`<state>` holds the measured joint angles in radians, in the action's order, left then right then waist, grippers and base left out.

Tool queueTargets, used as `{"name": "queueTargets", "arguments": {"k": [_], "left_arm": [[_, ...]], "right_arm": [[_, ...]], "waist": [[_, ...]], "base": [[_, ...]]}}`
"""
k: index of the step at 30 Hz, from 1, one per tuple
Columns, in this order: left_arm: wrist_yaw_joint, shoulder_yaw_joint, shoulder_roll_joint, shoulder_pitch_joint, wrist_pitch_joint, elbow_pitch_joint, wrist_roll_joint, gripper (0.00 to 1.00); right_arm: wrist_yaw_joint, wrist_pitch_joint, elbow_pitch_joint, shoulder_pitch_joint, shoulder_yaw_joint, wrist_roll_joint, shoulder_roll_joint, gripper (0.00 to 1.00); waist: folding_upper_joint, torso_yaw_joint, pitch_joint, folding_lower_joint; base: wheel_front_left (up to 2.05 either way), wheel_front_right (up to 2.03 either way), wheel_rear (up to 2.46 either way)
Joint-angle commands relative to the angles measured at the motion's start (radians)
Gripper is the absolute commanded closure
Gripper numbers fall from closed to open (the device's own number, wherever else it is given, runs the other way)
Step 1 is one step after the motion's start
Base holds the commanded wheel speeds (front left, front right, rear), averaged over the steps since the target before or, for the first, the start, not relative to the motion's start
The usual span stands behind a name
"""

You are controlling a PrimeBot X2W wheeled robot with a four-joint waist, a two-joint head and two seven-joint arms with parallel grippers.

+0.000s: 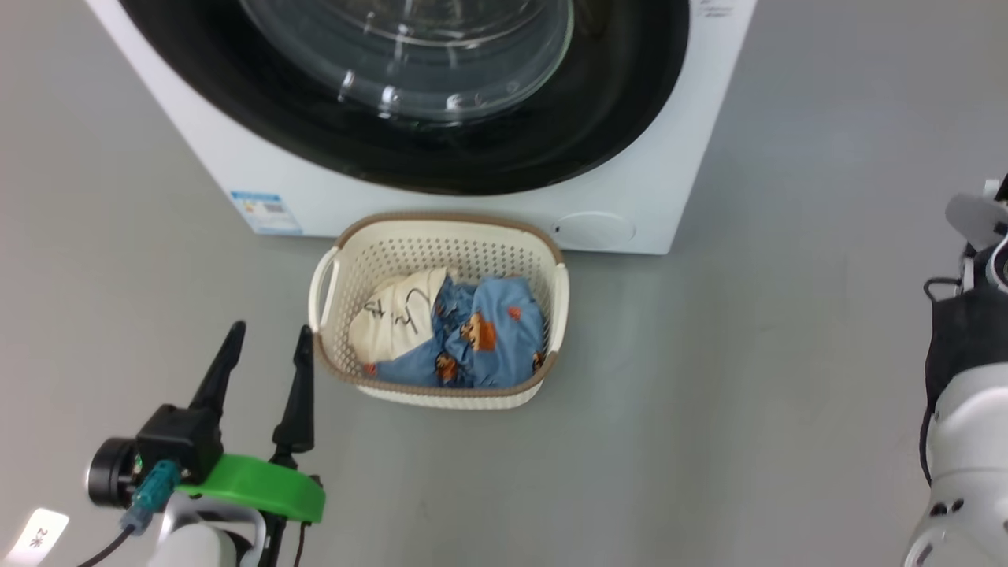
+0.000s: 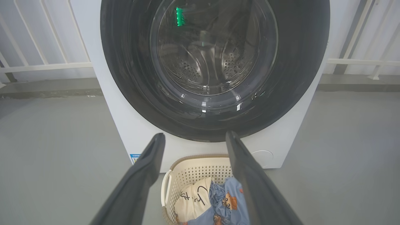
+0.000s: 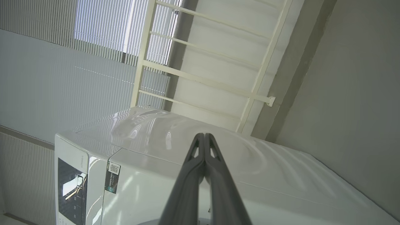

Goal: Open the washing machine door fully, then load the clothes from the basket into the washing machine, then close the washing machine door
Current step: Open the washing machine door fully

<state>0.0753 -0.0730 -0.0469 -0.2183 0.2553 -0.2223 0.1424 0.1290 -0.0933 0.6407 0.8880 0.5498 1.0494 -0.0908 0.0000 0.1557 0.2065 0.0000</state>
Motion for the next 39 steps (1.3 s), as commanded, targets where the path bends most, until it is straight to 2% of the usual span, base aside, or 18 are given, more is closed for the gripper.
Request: {"name": "queueTargets", "arguments": {"k": [1,7,16,25,39], "left_arm": [[0.001,0.025,-0.013,-0.035,0.006,0.032,-0.009,0.00],[0.003,-0.001,-0.007,-0.053,0.006,0.041,-0.002,0.00],[-0.010,-0.036,-0.004,-0.073,0.006,0.041,0.016,0.00],[-0.028,-0.072,-0.004,-0.086,0.006,0.043,0.051,0.00],[-0.051,-0.105,-0.003,-0.083,0.006,0.059,0.090,0.00]], "right_arm": [[0.002,0.017,-0.003,0.052,-0.010,0.011,0.004,1.00],[0.002,0.101,0.121,0.172,0.012,0.015,-0.023,1.00],[0.002,0.306,0.227,0.338,0.007,0.045,-0.022,1.00],[0.002,0.440,0.316,0.443,0.000,0.019,-0.028,1.00],[0.002,0.468,0.379,0.530,0.005,-0.064,-0.047,1.00]], "waist": [[0.0000,0.039,0.043,0.0000],[0.0000,0.070,0.092,0.0000],[0.0000,0.090,0.130,0.0000],[0.0000,0.110,0.160,0.0000],[0.0000,0.143,0.203,0.0000]], "base": [[0.00,0.00,0.00],[0.00,0.00,0.00],[0.00,0.00,0.00],[0.00,0.00,0.00],[0.00,0.00,0.00]]}}
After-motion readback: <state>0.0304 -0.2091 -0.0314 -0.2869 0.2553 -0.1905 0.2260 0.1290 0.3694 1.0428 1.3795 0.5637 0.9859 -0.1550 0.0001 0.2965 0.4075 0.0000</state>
